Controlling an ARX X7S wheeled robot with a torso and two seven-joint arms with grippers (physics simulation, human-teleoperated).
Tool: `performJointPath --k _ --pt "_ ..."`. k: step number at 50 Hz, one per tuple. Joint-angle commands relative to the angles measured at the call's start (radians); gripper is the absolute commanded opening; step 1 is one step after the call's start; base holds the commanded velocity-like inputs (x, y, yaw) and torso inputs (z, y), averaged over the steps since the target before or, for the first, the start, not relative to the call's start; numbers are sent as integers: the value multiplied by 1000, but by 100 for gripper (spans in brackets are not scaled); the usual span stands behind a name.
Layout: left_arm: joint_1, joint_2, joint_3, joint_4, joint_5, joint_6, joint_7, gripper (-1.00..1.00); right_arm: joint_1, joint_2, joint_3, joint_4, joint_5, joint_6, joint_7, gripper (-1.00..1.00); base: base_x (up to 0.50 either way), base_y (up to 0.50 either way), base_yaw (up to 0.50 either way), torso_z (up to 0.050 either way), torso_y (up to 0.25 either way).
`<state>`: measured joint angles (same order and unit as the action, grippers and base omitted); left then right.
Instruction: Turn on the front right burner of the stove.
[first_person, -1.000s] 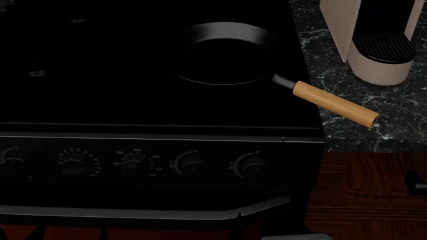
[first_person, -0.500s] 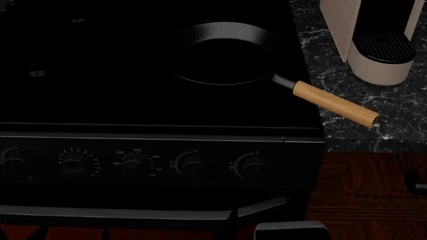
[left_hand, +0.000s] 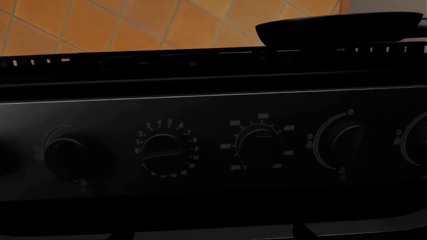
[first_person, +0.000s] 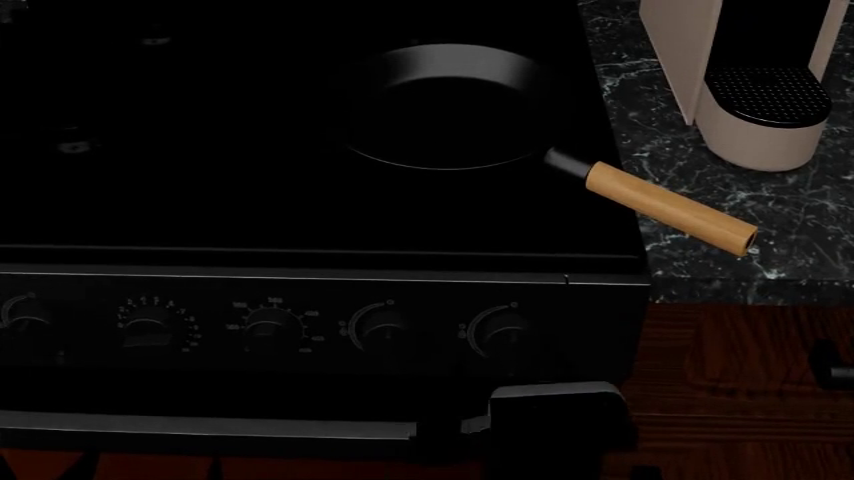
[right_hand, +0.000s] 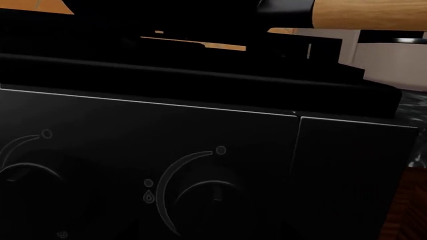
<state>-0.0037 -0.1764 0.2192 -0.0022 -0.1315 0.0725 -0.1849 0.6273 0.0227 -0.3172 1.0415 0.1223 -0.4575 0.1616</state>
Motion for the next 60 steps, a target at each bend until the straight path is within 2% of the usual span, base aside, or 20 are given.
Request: performJointPath --k 1,8,24,38,39,44,51,57,60 --pt "-1 -5 9 -3 1 2 -8 100 139 -22 -142 266 111 -137 25 100 0 0 0 0 0" --pt "0 -9 13 0 1 2 -11 100 141 -20 -152 267 114 -126 38 100 0 0 0 0 0" --pt "-5 -16 28 -7 7 5 -20 100 144 -21 -15 267 5 -90 19 100 0 0 0 0 0" --pt "-7 -21 38 -9 7 9 -27 100 174 -22 -138 267 128 -35 -1 100 0 0 0 0 0" --pt "-7 -22 37 -11 6 11 -28 100 173 -22 -145 267 132 -38 -2 -100 0 0 0 0 0" --pt "-5 -25 41 -1 5 4 -32 100 174 -22 -154 267 134 -47 -6 -100 8 0 0 0 0" --pt "-7 -26 43 -11 0 12 -32 100 178 -20 -170 267 27 -20 55 -100 8 0 3 0 0" --pt "-5 -30 46 3 -3 3 -36 100 186 -10 -277 267 -144 88 178 -100 10 0 4 0 0" --pt "-9 -30 48 -10 -2 11 -36 100 190 -8 -312 267 -164 122 202 -100 12 0 4 0 0"
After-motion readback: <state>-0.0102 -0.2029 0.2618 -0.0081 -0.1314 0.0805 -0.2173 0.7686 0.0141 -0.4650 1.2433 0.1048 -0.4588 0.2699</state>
